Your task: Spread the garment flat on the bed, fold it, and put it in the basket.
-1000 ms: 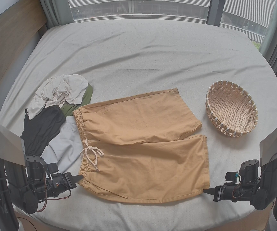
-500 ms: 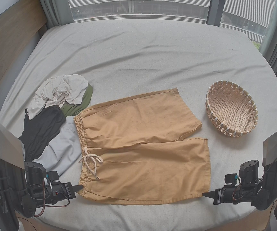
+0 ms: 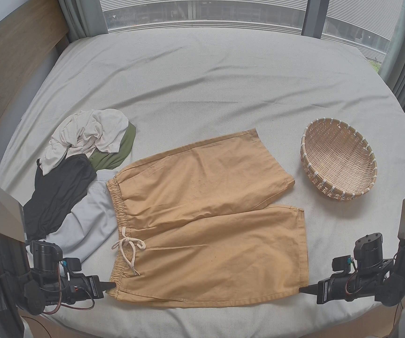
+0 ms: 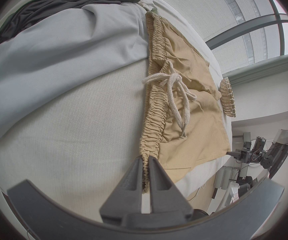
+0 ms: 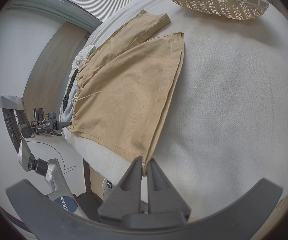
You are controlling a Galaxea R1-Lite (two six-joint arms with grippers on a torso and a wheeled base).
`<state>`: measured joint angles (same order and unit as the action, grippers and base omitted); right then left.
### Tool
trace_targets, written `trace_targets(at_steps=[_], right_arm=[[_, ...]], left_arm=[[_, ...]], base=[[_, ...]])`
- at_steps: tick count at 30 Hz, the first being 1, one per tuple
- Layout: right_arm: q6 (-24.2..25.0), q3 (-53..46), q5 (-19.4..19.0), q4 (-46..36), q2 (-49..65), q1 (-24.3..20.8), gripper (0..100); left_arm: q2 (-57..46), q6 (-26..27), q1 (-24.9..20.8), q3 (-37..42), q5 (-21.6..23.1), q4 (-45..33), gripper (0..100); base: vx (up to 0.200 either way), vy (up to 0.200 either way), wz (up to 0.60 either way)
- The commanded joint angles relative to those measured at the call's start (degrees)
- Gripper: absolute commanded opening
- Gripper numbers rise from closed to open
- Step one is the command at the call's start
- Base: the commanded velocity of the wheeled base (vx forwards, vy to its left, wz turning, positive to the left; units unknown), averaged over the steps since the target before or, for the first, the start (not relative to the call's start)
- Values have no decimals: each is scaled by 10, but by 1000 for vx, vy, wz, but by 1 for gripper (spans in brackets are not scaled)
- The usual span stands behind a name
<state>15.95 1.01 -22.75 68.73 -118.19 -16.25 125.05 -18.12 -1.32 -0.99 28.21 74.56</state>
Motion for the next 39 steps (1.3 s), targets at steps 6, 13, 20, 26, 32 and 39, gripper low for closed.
trace_targets(at_steps=[6,13,20,26,32,39], right_arm=[[-2,-10,1,-73,72,-20,0],[-5,-10,2,-103,103,-21,0],[1,9,0,3,103,12,0],[24,51,-4,88,104,19,0],[37,129,-2,98,119,20,0],[65,235,-2,64,119,26,0]], left_arm=[[-97,32,2,10,11,-105,0],[-108,56,2,10,11,-148,0],[-115,41,10,10,24,-76,0],[-105,-9,4,9,19,82,0],[-97,-34,3,-5,6,142,0],[-99,-52,3,-10,-3,143,0]], base=[[0,0,0],[0,0,0],[0,0,0],[0,0,0],[0,0,0],[0,0,0]])
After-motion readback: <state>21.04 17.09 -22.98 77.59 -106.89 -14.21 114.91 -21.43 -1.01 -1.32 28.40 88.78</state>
